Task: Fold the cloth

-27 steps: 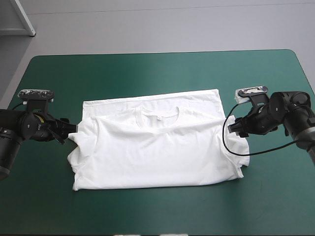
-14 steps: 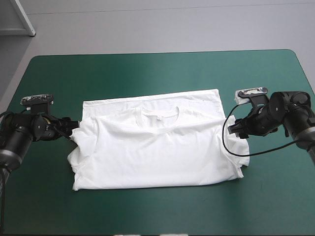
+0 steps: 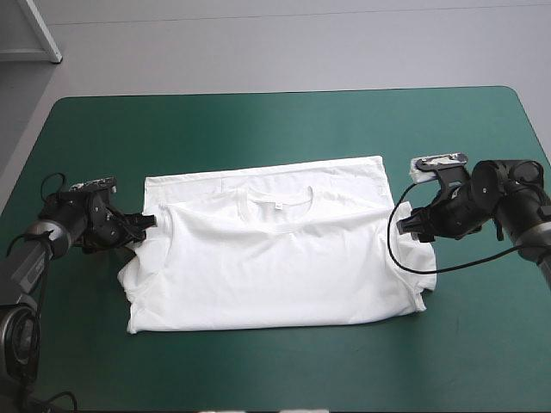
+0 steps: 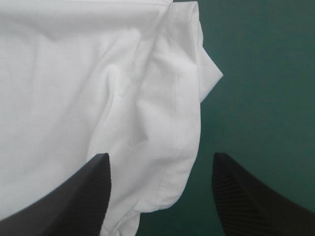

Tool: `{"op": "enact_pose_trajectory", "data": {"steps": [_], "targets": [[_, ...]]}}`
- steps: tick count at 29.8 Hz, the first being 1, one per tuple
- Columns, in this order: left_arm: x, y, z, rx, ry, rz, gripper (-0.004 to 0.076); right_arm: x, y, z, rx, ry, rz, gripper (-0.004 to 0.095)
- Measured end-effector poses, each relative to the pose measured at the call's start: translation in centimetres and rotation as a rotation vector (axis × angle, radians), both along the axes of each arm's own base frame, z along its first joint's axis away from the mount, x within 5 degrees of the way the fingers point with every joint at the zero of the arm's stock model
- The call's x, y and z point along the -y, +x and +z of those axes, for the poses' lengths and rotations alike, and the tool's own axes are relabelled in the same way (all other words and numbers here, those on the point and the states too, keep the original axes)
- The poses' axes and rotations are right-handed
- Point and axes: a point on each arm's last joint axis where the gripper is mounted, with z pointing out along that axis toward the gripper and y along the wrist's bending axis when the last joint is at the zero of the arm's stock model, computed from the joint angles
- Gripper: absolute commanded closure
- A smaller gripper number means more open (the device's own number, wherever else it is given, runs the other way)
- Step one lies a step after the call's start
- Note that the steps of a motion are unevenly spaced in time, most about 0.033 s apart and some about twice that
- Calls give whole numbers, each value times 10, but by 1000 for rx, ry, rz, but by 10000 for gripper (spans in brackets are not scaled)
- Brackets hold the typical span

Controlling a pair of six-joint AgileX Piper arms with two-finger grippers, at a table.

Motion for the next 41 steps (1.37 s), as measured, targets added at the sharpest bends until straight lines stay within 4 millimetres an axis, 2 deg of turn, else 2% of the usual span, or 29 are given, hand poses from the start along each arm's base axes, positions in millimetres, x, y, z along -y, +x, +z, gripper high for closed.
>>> {"op": "enact_pose_trajectory", "data": {"steps": [3,5,8,13,21,29,33,36,41], "targets": [[0,2,-5,-15,-4,3,227,0,0,0,-1,2,0,347],[0,2,-5,-22,-4,3,289,0,0,0,-1,3,0,347],[0,1,-5,-35,-4,-4,437,0,0,0,-2,4,0,347],[1,-1,-6,-57,-5,-19,736,-1,0,0,-2,9,0,347],[1,-4,0,-44,2,-27,732,-3,-2,0,-19,32,10,347],[1,-16,46,161,25,-30,732,-4,-2,0,-21,43,19,347],[4,-20,54,195,-5,-15,732,-4,-2,0,-20,44,21,347],[17,-20,55,199,-33,-63,732,-4,-2,0,-20,44,22,347],[61,-21,56,217,-84,-220,732,-5,-1,0,-8,47,21,347]]}}
